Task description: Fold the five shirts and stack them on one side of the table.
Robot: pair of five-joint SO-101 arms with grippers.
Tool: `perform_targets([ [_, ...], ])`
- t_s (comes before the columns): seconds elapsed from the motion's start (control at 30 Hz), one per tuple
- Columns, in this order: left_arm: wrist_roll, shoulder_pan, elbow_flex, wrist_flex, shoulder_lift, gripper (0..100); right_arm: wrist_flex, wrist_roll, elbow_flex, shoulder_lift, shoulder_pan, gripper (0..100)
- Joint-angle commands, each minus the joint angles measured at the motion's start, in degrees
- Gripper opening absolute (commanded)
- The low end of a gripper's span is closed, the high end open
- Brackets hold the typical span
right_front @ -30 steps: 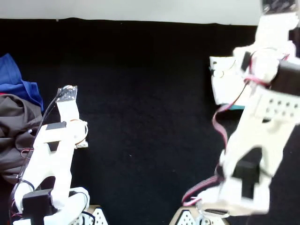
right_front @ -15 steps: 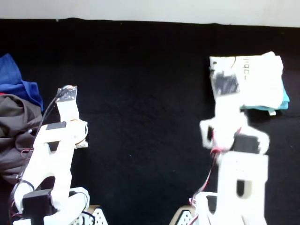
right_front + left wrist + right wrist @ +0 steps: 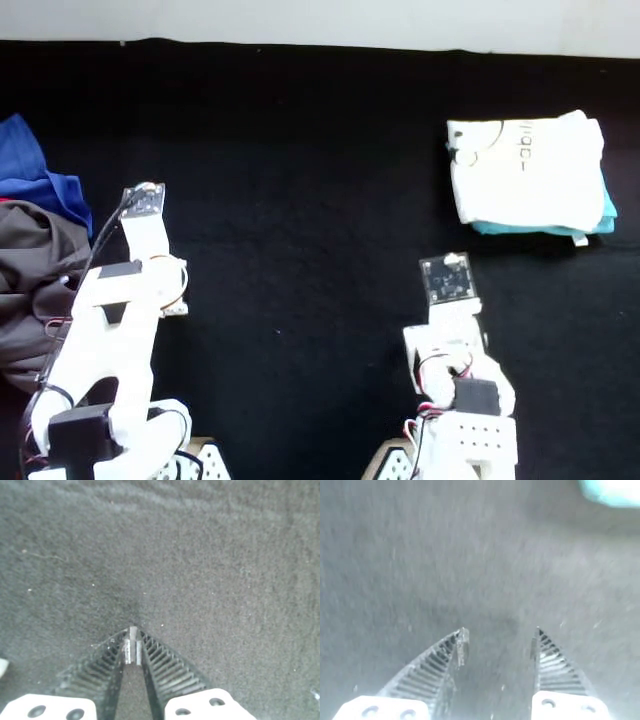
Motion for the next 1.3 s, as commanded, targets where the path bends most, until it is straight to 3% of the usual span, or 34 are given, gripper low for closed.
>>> perform_targets([
  [0.0, 0.09, -0.22, 0.22, -0.53, -0.75, 1, 1.36, -0.26, 5.67, -4.79, -0.31, 20.2],
  [0.17, 0.18, -0.66, -1.71, 1.58, -2.07, 1, 3.65, -0.26, 6.20, -8.40, -0.40, 20.2],
  [0.4, 0.00, -10.68, -23.16, 36.04, -11.03, 2, 4.00, -0.26, 6.29, -8.84, -0.40, 20.2],
  [0.63, -12.04, -26.15, -37.23, 51.16, -6.11, 24, 4.00, -0.26, 6.29, -8.84, -0.40, 20.2],
  [0.83, -12.57, -31.60, -38.29, 46.33, 2.77, 21, 4.00, -0.26, 6.29, -8.84, -0.40, 20.2],
  [1.27, -12.31, -29.49, -38.46, 28.48, 24.48, 21, 3.82, -0.35, 6.29, -8.84, -0.48, 20.2],
])
